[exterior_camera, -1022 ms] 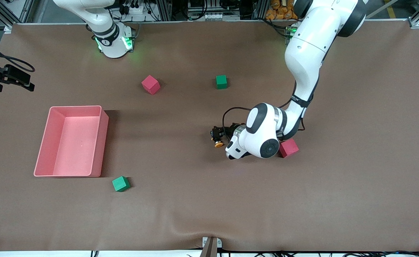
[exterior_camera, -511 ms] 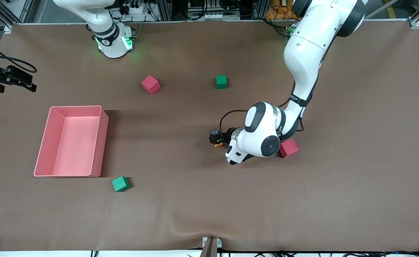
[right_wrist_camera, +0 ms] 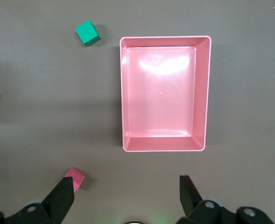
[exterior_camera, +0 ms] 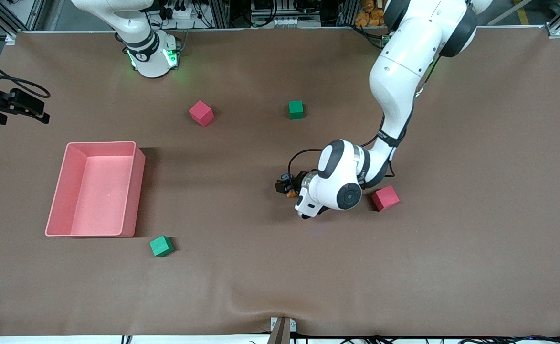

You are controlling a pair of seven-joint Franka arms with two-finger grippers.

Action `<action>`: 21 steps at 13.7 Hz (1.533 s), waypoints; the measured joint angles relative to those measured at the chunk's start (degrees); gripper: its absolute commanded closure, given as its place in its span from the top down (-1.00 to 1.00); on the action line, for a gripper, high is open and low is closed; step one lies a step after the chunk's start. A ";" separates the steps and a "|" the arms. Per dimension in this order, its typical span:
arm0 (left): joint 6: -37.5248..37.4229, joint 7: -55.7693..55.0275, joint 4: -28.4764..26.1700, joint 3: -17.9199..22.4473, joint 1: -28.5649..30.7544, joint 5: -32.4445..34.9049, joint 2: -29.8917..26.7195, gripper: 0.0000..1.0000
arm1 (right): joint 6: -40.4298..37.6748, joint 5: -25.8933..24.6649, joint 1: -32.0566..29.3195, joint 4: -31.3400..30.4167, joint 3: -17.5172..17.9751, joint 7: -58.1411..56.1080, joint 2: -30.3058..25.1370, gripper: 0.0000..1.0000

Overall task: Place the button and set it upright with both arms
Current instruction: 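Close the left gripper on the button's blue base, then lift the button and turn it cap-up with the left gripper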

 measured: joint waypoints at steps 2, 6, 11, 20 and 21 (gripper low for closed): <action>0.27 -0.06 0.26 0.01 -0.10 0.00 0.62 0.76 | 0.00 0.00 -1.55 0.00 1.65 0.00 0.00 1.00; 0.28 -0.12 0.34 0.07 -0.20 0.00 0.97 0.30 | 0.01 0.00 -2.00 0.00 2.42 0.00 0.00 1.00; 0.36 -0.49 0.39 0.08 -0.36 0.00 1.02 -0.89 | 0.01 0.00 -2.00 0.00 2.61 0.00 0.00 1.00; 0.84 -1.50 2.92 6.49 -3.69 0.01 -0.52 -1.00 | 0.21 0.00 -2.01 0.00 2.64 0.00 0.00 1.00; 0.84 -2.22 3.05 7.97 -5.00 0.01 -1.43 -1.00 | 0.26 0.00 -2.01 0.00 2.63 0.00 0.00 1.00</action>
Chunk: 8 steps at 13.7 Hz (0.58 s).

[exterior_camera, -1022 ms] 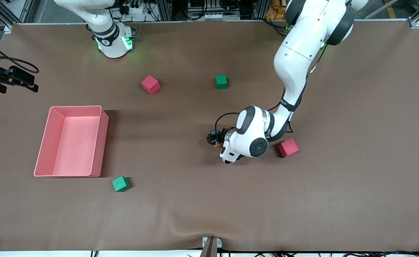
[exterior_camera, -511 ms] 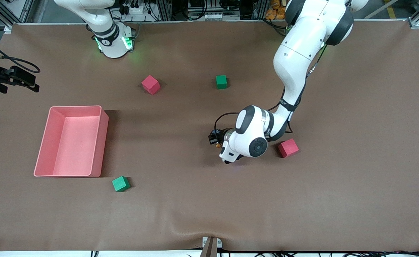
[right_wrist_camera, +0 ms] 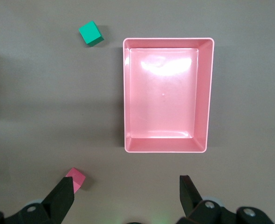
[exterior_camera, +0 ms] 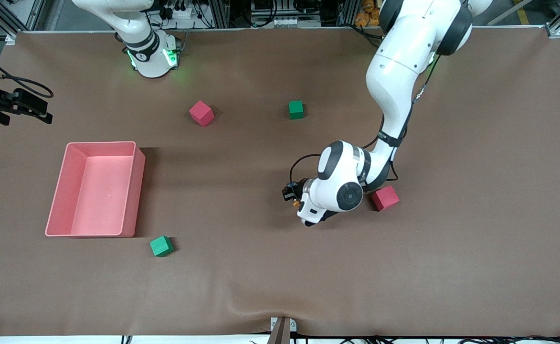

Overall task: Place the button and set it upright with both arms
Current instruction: 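Lift the button and turn it cap-up with the left gripper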

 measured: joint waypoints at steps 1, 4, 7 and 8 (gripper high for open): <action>0.00 -0.99 0.03 1.54 -1.42 0.00 -0.97 -1.00 | 0.03 0.00 0.00 0.00 0.00 0.00 0.00 1.00; 0.00 -3.91 0.03 7.13 -6.48 0.03 -3.12 -1.00 | 0.09 0.00 0.00 0.00 0.00 0.00 0.00 1.00; 0.18 -6.70 0.00 16.47 -14.62 0.04 -3.51 -1.00 | 0.13 0.00 0.00 0.00 0.00 0.00 0.00 1.00; 0.99 -7.89 -0.07 19.15 -17.28 0.05 -3.52 -1.00 | 0.14 0.00 0.00 0.00 0.00 0.00 0.00 1.00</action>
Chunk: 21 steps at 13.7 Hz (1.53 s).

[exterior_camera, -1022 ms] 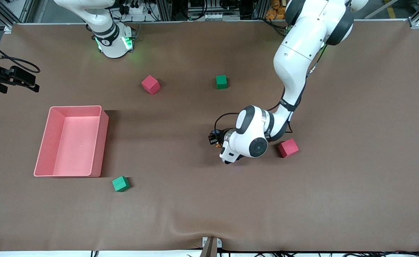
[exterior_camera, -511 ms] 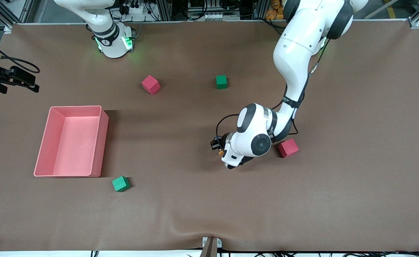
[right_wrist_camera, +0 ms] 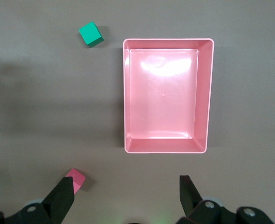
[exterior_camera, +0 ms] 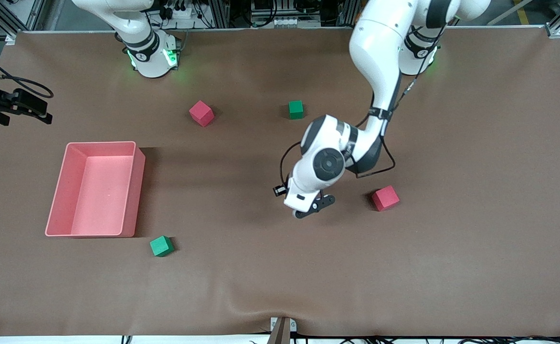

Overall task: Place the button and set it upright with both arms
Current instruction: 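Lift the button and turn it cap-up with the left gripper, then lower the button upright onto the table and open the left gripper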

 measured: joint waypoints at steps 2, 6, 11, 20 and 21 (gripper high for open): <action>3.77 -2.35 -0.20 2.31 -3.21 0.08 0.01 -1.00 | 0.01 0.00 0.00 0.00 0.00 0.00 0.00 1.00; 10.66 -5.91 -1.13 2.37 -5.45 3.86 0.36 -1.00 | 0.02 0.00 0.00 0.00 0.00 0.00 0.00 1.00; 14.25 -17.61 -1.79 2.24 -9.10 15.25 2.66 -1.00 | 0.03 0.00 0.00 0.00 0.00 0.00 0.00 1.00; 19.49 -46.68 -2.13 1.88 -15.05 40.49 7.75 -1.00 | 0.03 0.00 0.00 0.00 0.00 0.00 0.00 1.00; 19.50 -49.36 -2.14 1.86 -15.69 43.86 8.08 -1.00 | 0.03 0.00 0.00 0.00 0.00 0.00 0.00 1.00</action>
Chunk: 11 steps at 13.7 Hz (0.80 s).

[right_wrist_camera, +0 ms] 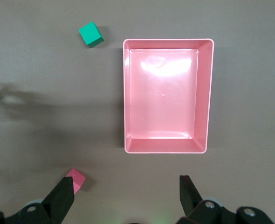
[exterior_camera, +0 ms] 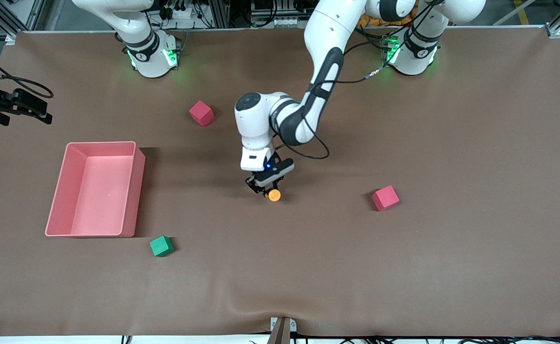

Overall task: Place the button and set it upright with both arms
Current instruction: 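Lower the button upright onto the table and open the left gripper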

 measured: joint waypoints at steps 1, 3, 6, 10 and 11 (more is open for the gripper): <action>0.00 -2.57 -0.01 -0.02 -0.52 3.46 0.33 -1.00 | 0.00 0.00 0.00 0.00 0.00 0.00 0.00 1.00; 0.00 -6.12 -0.06 -0.12 -1.03 8.96 1.02 -1.00 | 0.00 0.00 0.00 0.00 0.00 0.00 0.00 1.00; 0.01 -7.83 -0.13 -0.32 -1.10 16.18 1.69 -1.00 | 0.00 0.00 0.00 0.00 0.00 0.00 0.00 1.00; 0.21 -9.61 -0.17 -0.44 -1.09 20.40 2.63 -1.00 | 0.00 0.00 0.00 0.00 0.00 0.00 0.00 1.00; 0.62 -11.81 -0.20 -0.46 -1.09 22.51 2.92 -1.00 | 0.00 0.00 0.00 0.00 0.00 0.00 0.00 1.00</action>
